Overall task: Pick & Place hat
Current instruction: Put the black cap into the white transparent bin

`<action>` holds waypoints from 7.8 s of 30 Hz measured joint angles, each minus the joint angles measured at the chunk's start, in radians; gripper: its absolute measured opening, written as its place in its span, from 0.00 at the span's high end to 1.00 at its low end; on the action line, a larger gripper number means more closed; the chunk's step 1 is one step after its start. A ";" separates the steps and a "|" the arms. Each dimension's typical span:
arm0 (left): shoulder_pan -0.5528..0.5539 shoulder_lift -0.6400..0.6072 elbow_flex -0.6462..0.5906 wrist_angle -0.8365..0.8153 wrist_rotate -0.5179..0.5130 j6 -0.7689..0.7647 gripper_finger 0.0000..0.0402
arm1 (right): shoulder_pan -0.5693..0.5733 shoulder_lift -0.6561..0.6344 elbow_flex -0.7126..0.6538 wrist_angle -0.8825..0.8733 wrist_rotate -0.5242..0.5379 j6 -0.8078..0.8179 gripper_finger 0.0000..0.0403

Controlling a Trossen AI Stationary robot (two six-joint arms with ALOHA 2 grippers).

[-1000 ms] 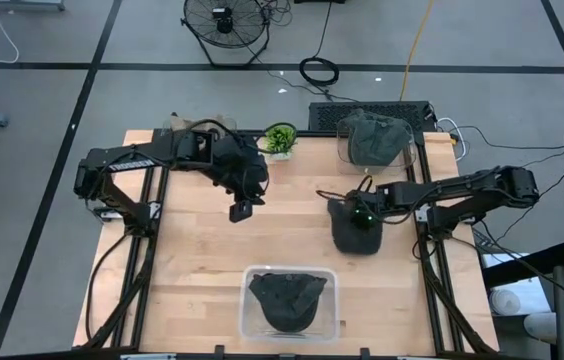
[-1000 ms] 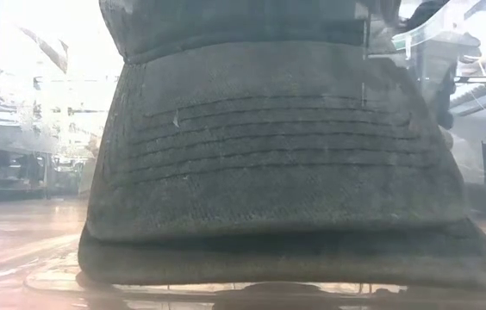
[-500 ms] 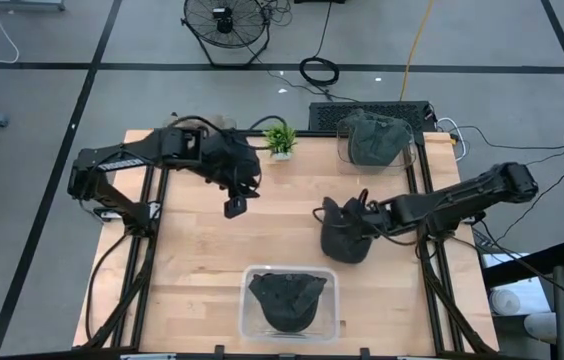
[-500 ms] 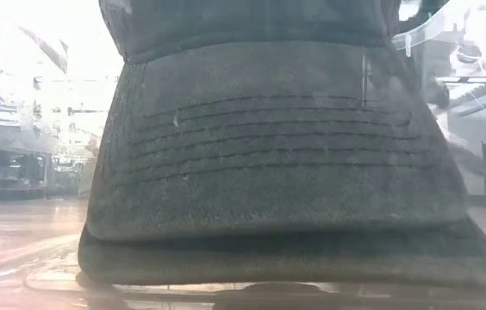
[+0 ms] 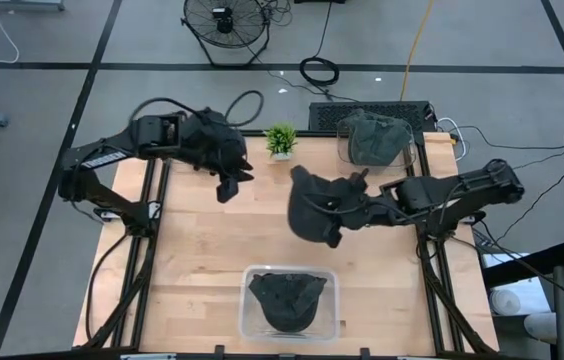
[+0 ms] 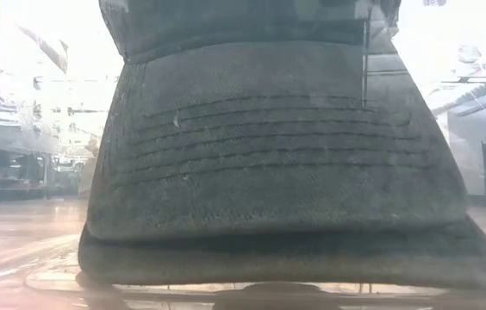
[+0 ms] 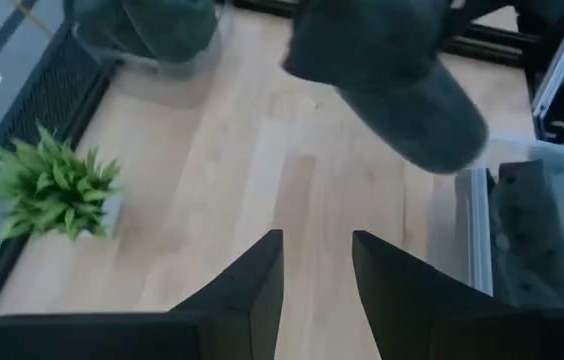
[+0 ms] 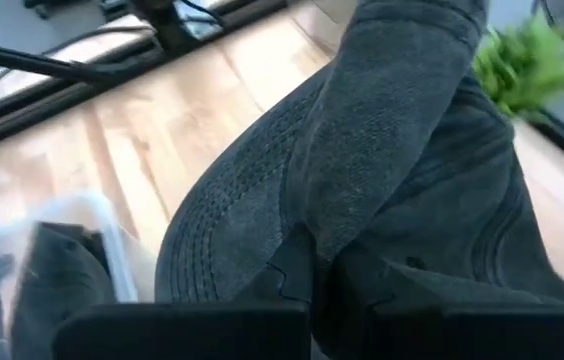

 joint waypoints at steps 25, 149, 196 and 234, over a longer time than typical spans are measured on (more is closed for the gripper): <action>-0.075 -0.183 0.000 0.578 0.090 -0.201 0.67 | 0.175 0.217 0.489 -0.004 0.054 -0.223 1.00; -0.745 0.113 0.000 0.176 -0.463 -0.571 0.67 | 0.311 0.347 -0.007 0.304 -0.507 0.290 0.85; -0.789 0.439 0.001 0.314 -0.225 -0.458 0.67 | 0.299 0.389 -0.052 0.476 -0.314 0.240 1.00; -0.675 0.597 -0.006 0.181 -0.258 -0.391 0.67 | 0.300 0.379 -0.155 0.409 -0.266 0.337 1.00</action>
